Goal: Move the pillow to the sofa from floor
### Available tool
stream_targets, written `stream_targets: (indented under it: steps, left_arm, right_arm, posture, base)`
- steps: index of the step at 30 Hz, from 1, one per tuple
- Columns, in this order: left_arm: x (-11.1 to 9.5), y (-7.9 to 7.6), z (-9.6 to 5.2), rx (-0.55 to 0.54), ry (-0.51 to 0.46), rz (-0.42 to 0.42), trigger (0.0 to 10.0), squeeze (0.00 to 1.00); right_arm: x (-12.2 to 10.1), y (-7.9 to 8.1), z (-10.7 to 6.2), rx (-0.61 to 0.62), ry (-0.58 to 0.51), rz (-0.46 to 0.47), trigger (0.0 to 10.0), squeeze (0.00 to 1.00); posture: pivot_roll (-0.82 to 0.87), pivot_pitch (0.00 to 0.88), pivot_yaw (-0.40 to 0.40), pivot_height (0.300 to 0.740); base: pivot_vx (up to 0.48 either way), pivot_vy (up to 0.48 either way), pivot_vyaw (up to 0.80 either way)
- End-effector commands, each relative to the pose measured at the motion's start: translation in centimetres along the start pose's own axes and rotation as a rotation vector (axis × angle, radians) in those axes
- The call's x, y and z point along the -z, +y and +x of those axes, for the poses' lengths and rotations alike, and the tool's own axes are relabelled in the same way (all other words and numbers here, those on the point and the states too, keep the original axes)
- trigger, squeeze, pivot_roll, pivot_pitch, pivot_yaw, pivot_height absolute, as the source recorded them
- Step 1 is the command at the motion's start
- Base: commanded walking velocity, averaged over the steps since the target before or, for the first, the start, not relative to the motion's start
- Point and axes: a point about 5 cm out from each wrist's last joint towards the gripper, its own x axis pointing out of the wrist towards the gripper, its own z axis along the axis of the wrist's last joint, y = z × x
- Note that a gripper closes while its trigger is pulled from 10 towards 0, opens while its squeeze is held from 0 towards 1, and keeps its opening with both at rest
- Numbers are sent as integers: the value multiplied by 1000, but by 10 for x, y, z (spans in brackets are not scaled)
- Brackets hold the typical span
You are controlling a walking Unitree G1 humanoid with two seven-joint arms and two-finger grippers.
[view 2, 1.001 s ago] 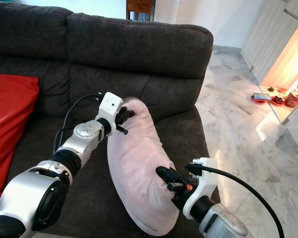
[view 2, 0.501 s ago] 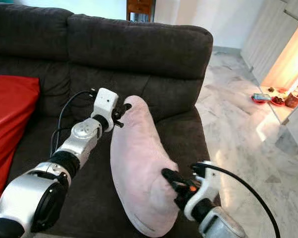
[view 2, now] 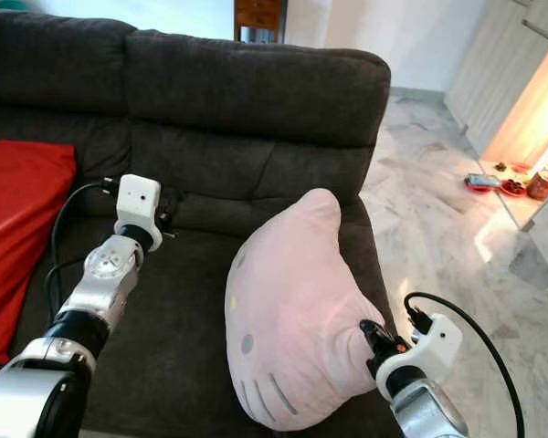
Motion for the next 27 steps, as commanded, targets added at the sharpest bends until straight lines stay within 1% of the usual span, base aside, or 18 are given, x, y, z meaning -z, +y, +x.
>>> stream_targets:
  steps: [1, 4, 5, 6, 7, 9, 13, 16, 17, 18, 19, 20, 21, 22, 24, 25, 27]
  left_arm:
    - [1, -1, -3, -2, 6, -9, 10000, 0]
    - [3, -2, -7, -5, 12, -10, 10000, 0]
    - [5, -2, -10, -7, 16, -8, 10000, 0]
    - [6, -2, -14, -17, 23, -9, 10000, 0]
    - [7, -3, -16, -21, 25, -10, 10000, 0]
    - [7, -3, -16, -23, 25, -11, 10000, 0]
    - [5, -9, -20, -28, 32, -13, 10000, 0]
    - [4, -11, -20, -26, 26, -11, 10000, 0]
    - [3, -13, -20, -26, 20, -15, 10000, 0]
    - [1, -16, -21, -22, 11, -21, 10000, 0]
    - [0, -18, -22, -16, 3, -20, 10000, 0]
    - [-1, -21, -22, -8, -8, -16, 10000, 0]
    - [-1, -25, -24, 5, -22, -15, 10000, 0]
    - [-1, -27, -27, 7, -21, -17, 10000, 0]
    - [0, -29, -30, 8, -21, -16, 10000, 0]
    - [0, -29, -31, 9, -22, -15, 10000, 0]
    - [2, -29, -36, 12, -21, -3, 10000, 0]
  right_arm:
    - [-4, -3, 0, 52, -8, 20, 10000, 0]
    - [-8, 0, 1, 72, -15, 22, 10000, 0]
    - [-13, 5, 2, 64, -31, 19, 10000, 0]
    - [-22, 14, 1, 51, -60, 66, 10000, 0]
    - [-24, 16, 0, 71, -62, 68, 10000, 0]
    - [-25, 17, -1, 88, -60, 66, 10000, 0]
    - [-26, 26, -7, 114, -40, 68, 10000, 0]
    - [-28, 28, -9, 109, -42, 58, 10000, 0]
    - [-28, 26, -9, 114, -38, 47, 10000, 0]
    - [-28, 19, -9, 128, -40, -5, 10000, 0]
    - [-29, 15, -8, 134, -64, -70, 10000, 0]
    - [-32, 11, -7, 126, -103, -156, 10000, 0]
    - [-30, 5, -4, 101, -120, -239, 10000, 0]
    - [-28, -1, -2, 105, -149, -247, 10000, 0]
    - [-27, -7, 0, 121, -165, -247, 10000, 0]
    - [-27, -10, 0, 130, -165, -246, 10000, 0]
    - [-24, -11, 2, 121, -164, -278, 10000, 0]
  posture:
    - [-16, 0, -95, 740]
    - [-19, 0, -95, 740]
    - [-23, 0, -95, 740]
    - [-29, 0, -95, 740]
    - [-34, 0, -97, 740]
    - [-35, 0, -97, 740]
    - [-45, 0, -97, 740]
    - [-51, 0, -97, 740]
    - [-52, 0, -97, 740]
    - [-51, 0, -97, 740]
    - [-50, 0, -98, 740]
    - [-48, 0, -99, 740]
    - [-48, 0, -99, 740]
    - [-41, 0, -98, 740]
    - [-34, 0, -99, 740]
    - [-33, 0, -99, 740]
    - [-35, 0, -97, 740]
  base:
    - [0, 0, 0]
    - [0, 0, 0]
    - [0, 0, 0]
    - [0, 0, 0]
    - [0, 0, 0]
    - [0, 0, 0]
    - [0, 0, 0]
    - [0, 0, 0]
    - [0, 0, 0]
    - [0, 0, 0]
    - [0, 0, 0]
    - [0, 0, 0]
    - [0, 0, 0]
    - [0, 0, 0]
    - [0, 0, 0]
    - [0, 0, 0]
    - [0, 0, 0]
